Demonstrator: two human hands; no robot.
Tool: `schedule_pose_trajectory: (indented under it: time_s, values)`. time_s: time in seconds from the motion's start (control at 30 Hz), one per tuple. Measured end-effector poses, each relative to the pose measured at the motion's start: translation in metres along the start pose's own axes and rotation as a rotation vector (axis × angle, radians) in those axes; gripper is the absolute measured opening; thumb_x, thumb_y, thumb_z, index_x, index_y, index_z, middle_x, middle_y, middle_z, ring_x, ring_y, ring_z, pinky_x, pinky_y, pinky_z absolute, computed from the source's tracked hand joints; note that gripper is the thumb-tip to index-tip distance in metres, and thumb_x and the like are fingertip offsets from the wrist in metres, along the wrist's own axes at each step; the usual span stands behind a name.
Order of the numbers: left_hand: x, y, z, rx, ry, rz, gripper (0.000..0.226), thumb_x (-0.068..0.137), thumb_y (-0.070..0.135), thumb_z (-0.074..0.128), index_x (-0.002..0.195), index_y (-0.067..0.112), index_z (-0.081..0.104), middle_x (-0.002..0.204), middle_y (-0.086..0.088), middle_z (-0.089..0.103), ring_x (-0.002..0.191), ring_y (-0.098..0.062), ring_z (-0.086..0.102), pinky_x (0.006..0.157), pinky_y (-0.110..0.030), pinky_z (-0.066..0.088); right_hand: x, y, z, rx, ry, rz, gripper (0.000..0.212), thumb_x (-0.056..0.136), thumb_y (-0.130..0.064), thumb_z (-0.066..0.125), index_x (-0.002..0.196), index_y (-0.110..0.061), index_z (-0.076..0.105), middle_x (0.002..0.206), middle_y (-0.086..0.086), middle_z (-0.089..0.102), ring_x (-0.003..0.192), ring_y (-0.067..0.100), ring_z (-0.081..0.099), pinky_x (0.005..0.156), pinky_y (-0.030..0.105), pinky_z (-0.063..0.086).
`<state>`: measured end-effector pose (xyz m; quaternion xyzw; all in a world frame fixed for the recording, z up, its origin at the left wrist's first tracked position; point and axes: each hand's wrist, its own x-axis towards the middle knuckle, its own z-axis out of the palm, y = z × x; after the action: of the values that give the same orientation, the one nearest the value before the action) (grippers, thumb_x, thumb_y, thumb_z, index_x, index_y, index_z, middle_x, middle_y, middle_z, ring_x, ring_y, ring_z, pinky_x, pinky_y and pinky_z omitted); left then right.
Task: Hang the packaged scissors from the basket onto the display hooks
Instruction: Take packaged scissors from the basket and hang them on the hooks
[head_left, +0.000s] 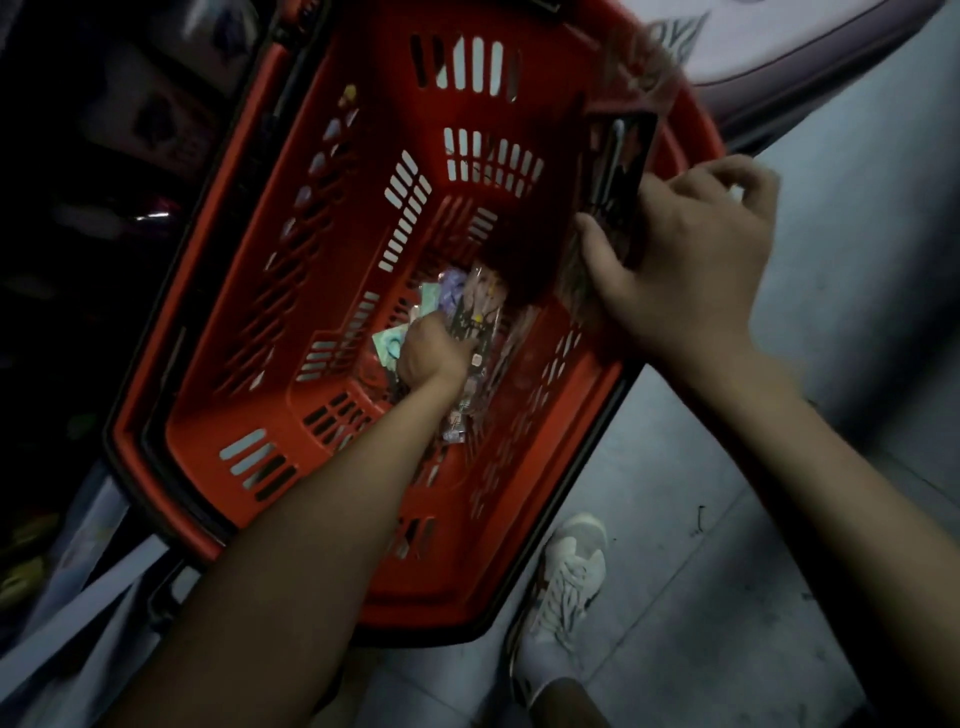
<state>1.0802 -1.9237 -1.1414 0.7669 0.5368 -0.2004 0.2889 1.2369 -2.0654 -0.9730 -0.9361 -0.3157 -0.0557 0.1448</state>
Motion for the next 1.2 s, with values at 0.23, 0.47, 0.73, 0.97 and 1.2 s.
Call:
schedule_pose_trajectory:
  time_s: [0.23, 0.47, 0.73, 0.97, 1.2]
  values:
    - [-0.039, 0.007, -0.064, 0.051, 0.036, 0.026, 0.015, 0.081, 0.032, 0.078, 0.086, 0.021, 0.067, 0.084, -0.001, 0.07, 0.093, -0.03, 0.068, 0.071, -0.03, 0.037, 0.001, -0.007, -0.011, 0.051, -0.019, 0.026, 0.029, 0.088, -0.044, 0.065, 0.072, -0.019, 0.063, 0.065, 0.004, 0.061, 0.078, 0.024, 0.055, 0.089, 0.038, 0.039]
    - [-0.09, 0.025, -0.161, 0.089, 0.046, 0.147, 0.018, 0.081, 0.04, 0.08, 0.095, 0.029, 0.075, 0.096, -0.005, 0.077, 0.099, -0.032, 0.07, 0.077, -0.036, 0.051, 0.001, -0.021, -0.053, 0.205, -0.203, 0.181, 0.019, 0.092, -0.032, 0.058, 0.081, -0.016, 0.058, 0.076, 0.005, 0.062, 0.076, 0.029, 0.056, 0.077, 0.037, 0.038]
    - [-0.182, 0.074, -0.325, 0.218, 0.04, 0.474, 0.02, 0.078, 0.051, 0.08, 0.091, 0.037, 0.077, 0.083, 0.01, 0.075, 0.086, -0.016, 0.071, 0.066, -0.032, 0.051, -0.004, -0.048, -0.198, 0.533, -0.275, 0.198, 0.033, 0.088, -0.007, 0.062, 0.118, -0.022, 0.061, 0.109, -0.002, 0.065, 0.097, 0.019, 0.059, 0.076, 0.028, 0.041]
    - [-0.303, 0.174, -0.48, 0.477, 0.064, 0.832, 0.033, 0.075, 0.059, 0.076, 0.095, 0.034, 0.067, 0.093, 0.009, 0.075, 0.095, -0.02, 0.07, 0.066, -0.033, 0.048, 0.015, -0.049, -0.394, 0.495, -0.259, 0.05, 0.02, 0.088, -0.016, 0.064, 0.104, -0.026, 0.058, 0.108, -0.005, 0.06, 0.101, 0.023, 0.06, 0.08, 0.034, 0.048]
    - [-0.458, 0.274, -0.595, 0.671, 0.069, 1.204, 0.021, 0.091, 0.042, 0.068, 0.109, 0.034, 0.075, 0.106, 0.01, 0.075, 0.101, -0.014, 0.068, 0.074, -0.029, 0.05, 0.02, -0.05, -0.577, 0.394, -0.193, -0.151, 0.027, 0.078, -0.018, 0.064, 0.105, -0.018, 0.062, 0.16, -0.002, 0.039, 0.153, 0.017, 0.027, 0.112, 0.034, 0.038]
